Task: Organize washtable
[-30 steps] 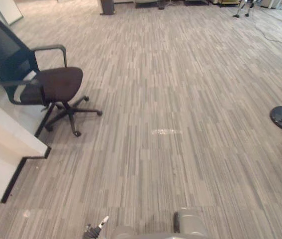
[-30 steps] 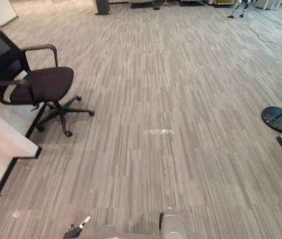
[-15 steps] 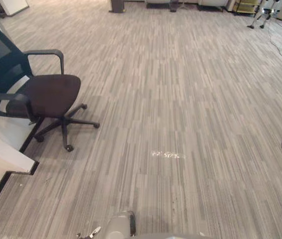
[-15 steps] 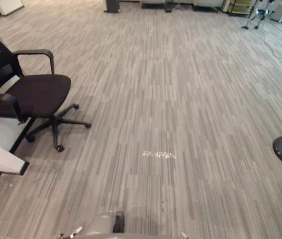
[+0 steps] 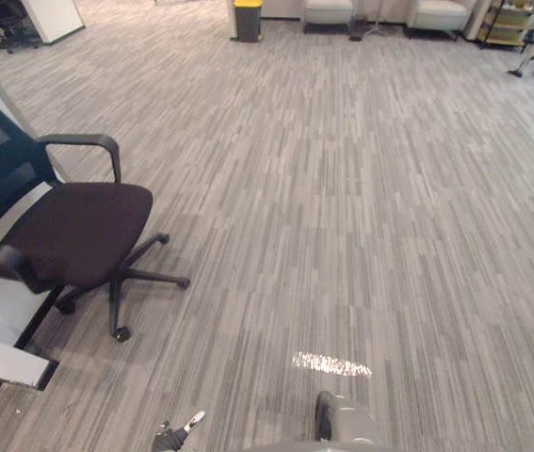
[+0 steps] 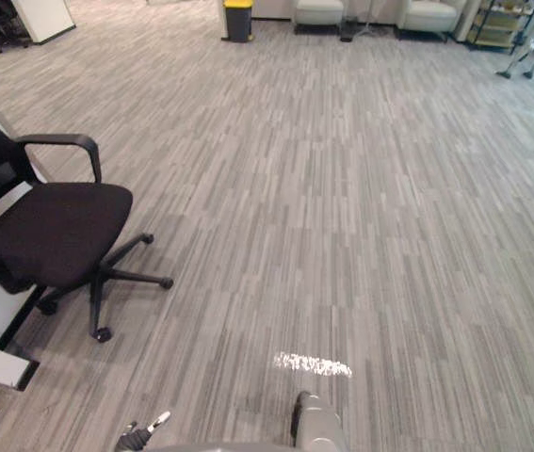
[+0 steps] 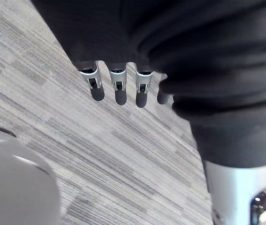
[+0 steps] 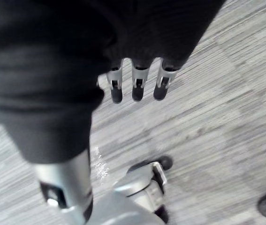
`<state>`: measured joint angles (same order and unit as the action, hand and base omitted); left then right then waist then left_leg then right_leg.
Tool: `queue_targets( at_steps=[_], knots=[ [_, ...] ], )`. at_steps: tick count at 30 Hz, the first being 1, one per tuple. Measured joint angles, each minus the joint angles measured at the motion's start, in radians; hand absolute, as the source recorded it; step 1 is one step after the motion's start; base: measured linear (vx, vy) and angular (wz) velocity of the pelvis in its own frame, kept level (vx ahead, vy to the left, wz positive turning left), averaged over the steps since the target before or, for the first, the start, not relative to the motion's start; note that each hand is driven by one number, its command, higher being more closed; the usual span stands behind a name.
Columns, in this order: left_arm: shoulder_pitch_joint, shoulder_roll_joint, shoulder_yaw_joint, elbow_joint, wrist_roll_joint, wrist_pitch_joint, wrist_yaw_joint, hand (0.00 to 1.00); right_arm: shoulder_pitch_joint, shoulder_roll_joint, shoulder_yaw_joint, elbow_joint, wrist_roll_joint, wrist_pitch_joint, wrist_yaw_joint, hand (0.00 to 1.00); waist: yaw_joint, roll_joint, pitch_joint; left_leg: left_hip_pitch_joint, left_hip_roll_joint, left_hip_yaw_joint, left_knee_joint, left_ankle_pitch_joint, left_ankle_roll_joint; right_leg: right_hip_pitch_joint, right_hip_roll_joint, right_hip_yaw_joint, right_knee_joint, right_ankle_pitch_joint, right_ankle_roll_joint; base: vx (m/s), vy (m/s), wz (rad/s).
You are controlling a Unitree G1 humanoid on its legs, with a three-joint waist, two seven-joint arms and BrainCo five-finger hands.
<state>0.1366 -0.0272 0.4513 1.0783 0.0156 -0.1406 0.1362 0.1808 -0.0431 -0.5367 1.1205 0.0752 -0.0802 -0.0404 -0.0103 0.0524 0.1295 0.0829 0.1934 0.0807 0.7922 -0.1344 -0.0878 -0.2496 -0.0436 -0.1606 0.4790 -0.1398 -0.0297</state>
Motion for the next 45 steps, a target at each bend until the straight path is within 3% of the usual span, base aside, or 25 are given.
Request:
queue_targets(
  at_steps=[1, 2, 4, 7, 8, 9, 10, 11, 13, 15, 16, 17, 18, 21, 22, 24, 25, 28, 30, 33, 40, 45],
  knots=[
    [0.002, 0.000, -0.004, 0.005, -0.001, 0.002, 0.000, 0.00, -0.004, -0.008, 0.007, 0.004, -0.006, 0.001, 0.000, 0.00, 0.009, 0.019, 0.007, -0.068, 0.055, 0.010, 0.189, 0.047, -0.003, 0.083, 0.033, -0.001, -0.045, -0.010, -0.012, 0.53, -0.134, -0.26],
    [0.002, 0.009, -0.016, 0.005, -0.002, 0.001, -0.001, 0.00, -0.005, -0.008, 0.010, 0.015, -0.008, 0.001, -0.003, 0.00, 0.016, 0.017, 0.009, -0.125, 0.082, 0.032, 0.317, 0.021, 0.027, 0.166, 0.048, 0.000, -0.102, -0.012, -0.016, 0.62, -0.148, -0.26],
    [0.004, 0.026, -0.048, -0.009, -0.004, -0.001, 0.000, 0.00, -0.022, -0.017, 0.041, 0.036, -0.008, 0.000, -0.003, 0.00, 0.025, -0.005, 0.014, -0.201, 0.078, 0.087, 0.340, -0.011, 0.040, 0.266, 0.045, 0.016, -0.196, -0.014, -0.019, 0.40, -0.063, -0.21],
    [0.005, 0.034, -0.075, -0.012, -0.007, -0.003, 0.001, 0.00, -0.069, -0.021, 0.041, 0.053, -0.008, 0.001, -0.004, 0.00, 0.026, -0.005, 0.019, -0.287, 0.027, 0.126, 0.048, -0.070, 0.030, 0.344, 0.042, 0.035, -0.286, -0.018, -0.013, 0.33, 0.023, -0.20],
    [0.017, 0.040, -0.106, -0.014, -0.010, -0.005, 0.002, 0.00, -0.087, -0.022, 0.043, 0.053, -0.008, -0.001, -0.004, 0.00, 0.029, -0.005, 0.019, -0.283, -0.019, 0.129, -0.250, -0.064, 0.023, 0.355, 0.034, 0.056, -0.300, -0.039, -0.004, 0.37, 0.143, -0.37],
    [0.020, 0.042, -0.123, -0.013, -0.012, -0.005, 0.002, 0.00, -0.090, -0.023, 0.044, 0.052, -0.008, -0.003, -0.004, 0.00, 0.030, -0.002, 0.018, -0.282, -0.043, 0.113, -0.422, -0.045, 0.009, 0.356, 0.032, 0.064, -0.301, -0.052, 0.007, 0.31, 0.155, -0.40],
    [0.022, 0.045, -0.133, -0.009, -0.019, -0.004, 0.002, 0.00, -0.090, -0.024, 0.044, 0.051, -0.009, -0.006, -0.005, 0.00, 0.031, -0.002, 0.018, -0.281, -0.055, 0.106, -0.478, 0.015, 0.019, 0.358, 0.029, 0.075, -0.300, -0.062, 0.018, 0.36, 0.182, -0.46],
    [0.030, 0.049, -0.151, -0.007, -0.025, -0.003, 0.001, 0.00, -0.082, -0.028, 0.046, 0.052, -0.008, -0.007, -0.006, 0.00, 0.050, -0.012, 0.011, -0.252, -0.080, 0.107, -0.523, 0.093, 0.042, 0.364, 0.015, 0.101, -0.301, -0.074, 0.043, 0.32, 0.153, -0.32],
    [0.026, 0.074, -0.178, -0.005, -0.026, -0.003, -0.001, 0.00, -0.062, -0.009, 0.045, 0.053, -0.008, -0.009, -0.009, 0.00, 0.043, -0.039, 0.004, -0.266, -0.125, 0.106, -0.480, 0.031, 0.090, 0.365, -0.030, 0.104, -0.270, -0.115, 0.075, 0.42, 0.167, -0.06],
    [0.009, 0.081, -0.187, 0.016, -0.025, -0.002, -0.001, 0.00, -0.058, -0.008, 0.039, 0.066, -0.008, -0.007, -0.009, 0.00, 0.043, -0.043, 0.007, -0.248, -0.141, 0.120, -0.454, -0.013, 0.106, 0.276, -0.050, 0.124, -0.033, -0.141, 0.108, 0.40, 0.152, -0.05],
    [0.010, 0.092, -0.204, 0.022, -0.023, -0.001, -0.002, 0.00, -0.058, -0.003, 0.039, 0.066, -0.008, -0.007, -0.009, 0.00, 0.040, -0.046, 0.013, -0.200, -0.148, 0.128, -0.462, -0.025, 0.117, 0.197, -0.068, 0.149, 0.177, -0.122, 0.158, 0.39, 0.149, 0.08],
    [0.011, 0.105, -0.232, 0.023, -0.021, 0.001, -0.004, 0.00, -0.049, -0.002, 0.042, 0.067, -0.009, -0.004, -0.008, 0.00, 0.024, -0.044, 0.020, -0.138, -0.157, 0.129, -0.483, -0.037, 0.124, 0.165, -0.091, 0.147, 0.282, -0.134, 0.145, 0.48, 0.147, 0.12],
    [0.010, 0.108, -0.246, 0.023, -0.020, 0.001, -0.004, 0.00, -0.043, -0.001, 0.044, 0.066, -0.009, -0.003, -0.006, 0.00, 0.025, -0.046, 0.016, -0.109, -0.159, 0.132, -0.501, -0.037, 0.124, 0.155, -0.101, 0.137, 0.288, -0.145, 0.144, 0.47, 0.089, 0.10],
    [-0.016, 0.103, -0.254, 0.017, -0.004, -0.002, -0.003, 0.00, -0.041, 0.001, 0.044, 0.046, -0.008, -0.006, -0.009, 0.00, 0.023, -0.036, 0.000, -0.027, -0.140, 0.129, -0.575, -0.040, 0.115, 0.103, -0.115, 0.101, 0.142, -0.158, 0.134, 0.34, 0.004, 0.10],
    [-0.031, 0.106, -0.263, 0.015, -0.005, -0.003, -0.003, 0.00, -0.037, 0.005, 0.043, 0.041, -0.008, -0.007, -0.008, 0.00, 0.022, -0.038, -0.003, -0.016, -0.130, 0.115, -0.578, -0.046, 0.102, 0.094, -0.116, 0.104, 0.024, -0.141, 0.136, 0.33, -0.113, 0.24],
    [-0.033, 0.122, -0.262, 0.009, -0.006, -0.017, -0.003, 0.00, -0.023, 0.025, 0.044, 0.042, -0.007, -0.005, -0.010, 0.00, 0.026, -0.079, -0.024, -0.014, -0.145, 0.104, -0.574, -0.060, 0.075, 0.093, -0.130, 0.111, -0.171, 0.039, 0.120, 0.33, -0.171, 0.24],
    [-0.035, 0.124, -0.258, 0.017, -0.011, -0.018, 0.001, 0.00, -0.017, 0.035, 0.039, 0.046, -0.007, -0.002, -0.011, 0.00, 0.024, -0.091, -0.036, 0.001, -0.150, 0.081, -0.577, -0.076, 0.050, 0.106, -0.134, 0.101, -0.186, 0.105, 0.164, 0.30, -0.179, 0.24],
    [-0.021, 0.058, -0.261, 0.013, -0.045, -0.032, 0.001, 0.00, 0.006, -0.016, 0.087, 0.053, -0.021, -0.004, -0.013, 0.00, 0.026, -0.022, -0.079, 0.024, -0.095, 0.062, -0.640, -0.062, 0.026, 0.182, -0.077, 0.064, -0.325, 0.136, 0.141, 0.24, -0.152, 0.11],
    [-0.021, 0.027, -0.273, 0.014, -0.046, -0.034, -0.002, 0.00, 0.006, -0.032, 0.104, 0.057, -0.035, -0.004, -0.013, 0.00, 0.024, -0.002, -0.091, 0.036, -0.083, 0.048, -0.673, -0.047, 0.007, 0.218, -0.057, 0.046, -0.397, 0.161, 0.134, 0.17, -0.128, 0.15],
    [-0.029, 0.027, -0.296, 0.022, -0.054, -0.041, -0.003, 0.00, 0.002, -0.041, 0.155, 0.072, -0.044, -0.005, -0.013, 0.00, 0.024, -0.015, -0.093, 0.037, -0.069, 0.027, -0.687, -0.038, -0.001, 0.260, -0.031, 0.025, -0.473, 0.189, 0.124, 0.06, -0.084, 0.15],
    [-0.037, 0.063, -0.297, 0.038, -0.066, -0.041, -0.003, 0.00, 0.002, -0.037, 0.183, 0.076, -0.046, -0.008, -0.014, 0.00, 0.023, -0.044, -0.094, 0.034, -0.080, 0.023, -0.691, -0.038, -0.001, 0.303, -0.033, 0.021, -0.577, 0.254, 0.121, -0.04, 0.028, 0.00],
    [-0.045, 0.068, -0.305, 0.054, -0.067, -0.042, -0.003, 0.00, 0.002, -0.037, 0.187, 0.081, -0.046, -0.010, -0.020, 0.00, 0.022, -0.044, -0.094, 0.034, -0.087, 0.001, -0.710, -0.029, 0.001, 0.302, -0.040, 0.003, -0.581, 0.261, 0.122, -0.10, 0.017, 0.08]
  ],
)
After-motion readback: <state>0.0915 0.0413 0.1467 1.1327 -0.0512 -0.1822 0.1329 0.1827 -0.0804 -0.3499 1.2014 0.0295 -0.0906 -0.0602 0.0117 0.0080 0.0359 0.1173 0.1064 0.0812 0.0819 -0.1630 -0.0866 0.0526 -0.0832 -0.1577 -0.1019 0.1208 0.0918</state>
